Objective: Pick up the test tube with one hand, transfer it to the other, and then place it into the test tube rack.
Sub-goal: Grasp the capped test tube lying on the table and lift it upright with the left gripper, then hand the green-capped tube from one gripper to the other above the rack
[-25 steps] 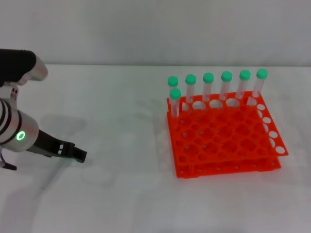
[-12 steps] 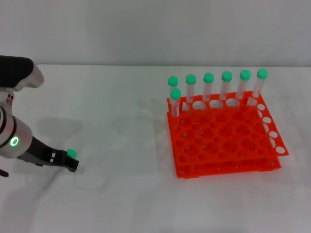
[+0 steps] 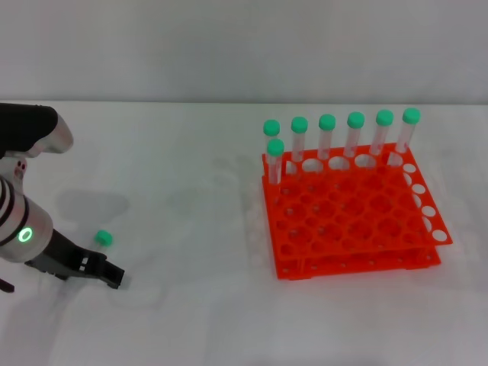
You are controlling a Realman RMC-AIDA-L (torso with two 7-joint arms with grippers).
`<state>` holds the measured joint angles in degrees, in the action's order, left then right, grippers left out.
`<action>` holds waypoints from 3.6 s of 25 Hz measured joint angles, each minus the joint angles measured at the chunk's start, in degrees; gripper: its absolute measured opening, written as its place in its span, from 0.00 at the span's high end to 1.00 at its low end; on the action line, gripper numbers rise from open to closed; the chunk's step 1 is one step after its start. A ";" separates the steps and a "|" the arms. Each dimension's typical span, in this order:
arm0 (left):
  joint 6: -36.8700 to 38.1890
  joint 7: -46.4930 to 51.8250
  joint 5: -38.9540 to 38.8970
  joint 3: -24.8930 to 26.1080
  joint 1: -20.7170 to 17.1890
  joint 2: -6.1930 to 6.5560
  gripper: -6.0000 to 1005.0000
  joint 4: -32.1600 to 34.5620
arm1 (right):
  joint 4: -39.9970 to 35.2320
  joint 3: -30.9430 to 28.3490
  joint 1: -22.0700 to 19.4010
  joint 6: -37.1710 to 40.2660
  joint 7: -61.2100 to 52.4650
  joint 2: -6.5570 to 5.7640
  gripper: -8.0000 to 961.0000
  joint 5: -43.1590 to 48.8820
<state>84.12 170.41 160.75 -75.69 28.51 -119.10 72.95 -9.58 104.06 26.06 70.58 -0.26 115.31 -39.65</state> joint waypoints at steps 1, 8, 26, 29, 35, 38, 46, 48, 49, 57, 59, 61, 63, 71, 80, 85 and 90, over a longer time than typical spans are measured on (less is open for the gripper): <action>0.07 0.06 0.02 0.05 0.00 0.01 0.13 -0.19 | 0.00 0.00 0.02 0.00 0.00 0.00 0.10 0.00; 0.17 0.98 -0.08 0.81 0.04 0.18 0.13 -1.04 | 0.00 0.00 0.11 0.00 0.00 0.00 0.10 0.01; 1.14 0.33 -0.07 3.73 -0.35 0.19 0.30 -0.92 | 0.01 0.00 0.22 0.00 0.00 0.00 0.10 0.01; 1.48 0.23 0.03 3.51 -0.20 0.18 0.33 -0.47 | 0.00 0.00 0.22 0.04 0.00 0.00 0.10 0.01; 1.64 -1.18 0.01 3.69 0.08 0.21 0.60 -0.38 | 0.01 0.00 0.22 0.22 0.00 0.00 0.10 0.01; 1.43 -1.28 -0.43 4.04 0.23 0.29 0.70 -1.41 | 0.00 0.00 0.22 0.36 0.00 0.00 0.10 0.01; 1.20 -0.83 0.09 4.82 -0.48 -0.02 0.81 3.38 | 0.01 0.00 0.22 0.35 0.00 0.00 0.10 0.00; 0.80 -0.78 0.14 4.51 -0.23 -0.01 0.81 5.23 | 0.01 0.00 0.21 0.36 0.00 0.00 0.10 0.00; 0.60 -0.78 0.11 4.29 0.18 -0.01 0.81 5.76 | 0.01 0.00 0.21 0.37 0.00 0.00 0.10 0.00; -7.08 -0.22 1.47 -0.45 1.61 0.00 0.81 5.69 | -1.07 0.02 0.21 0.53 -0.66 -0.01 0.10 -0.02; -12.06 -0.16 1.51 -3.30 1.61 -0.02 0.81 5.90 | -1.70 0.32 0.21 0.53 -1.75 0.00 0.10 0.04; -17.58 -0.38 1.51 -6.41 1.64 -0.03 0.81 5.75 | -2.59 0.93 0.04 0.53 -5.08 -0.06 0.10 1.04; -23.53 -0.96 1.49 -9.68 1.65 0.00 0.81 5.38 | -2.95 1.10 -0.09 0.58 -10.09 -0.28 0.10 3.51; -43.21 -6.27 1.56 -15.52 0.31 -0.03 0.81 3.00 | -2.99 0.91 0.11 2.08 -29.03 -2.30 0.10 13.20; -60.81 -9.68 1.58 -22.89 -0.12 -0.10 0.81 -0.42 | -3.08 1.21 1.34 5.12 -42.30 -2.59 0.10 20.40; -68.79 -10.37 1.57 -26.57 -0.01 -0.15 0.81 -2.13 | -3.36 1.24 2.74 6.81 -45.60 -2.33 0.11 26.55; -75.50 -10.47 1.54 -30.07 -0.26 -0.16 0.81 -4.11 | -3.88 1.24 4.47 6.93 -45.92 -1.47 0.11 31.73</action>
<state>8.62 159.94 162.29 -105.76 28.24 -119.27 68.84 -13.47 105.30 30.53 77.51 -46.18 113.84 -7.92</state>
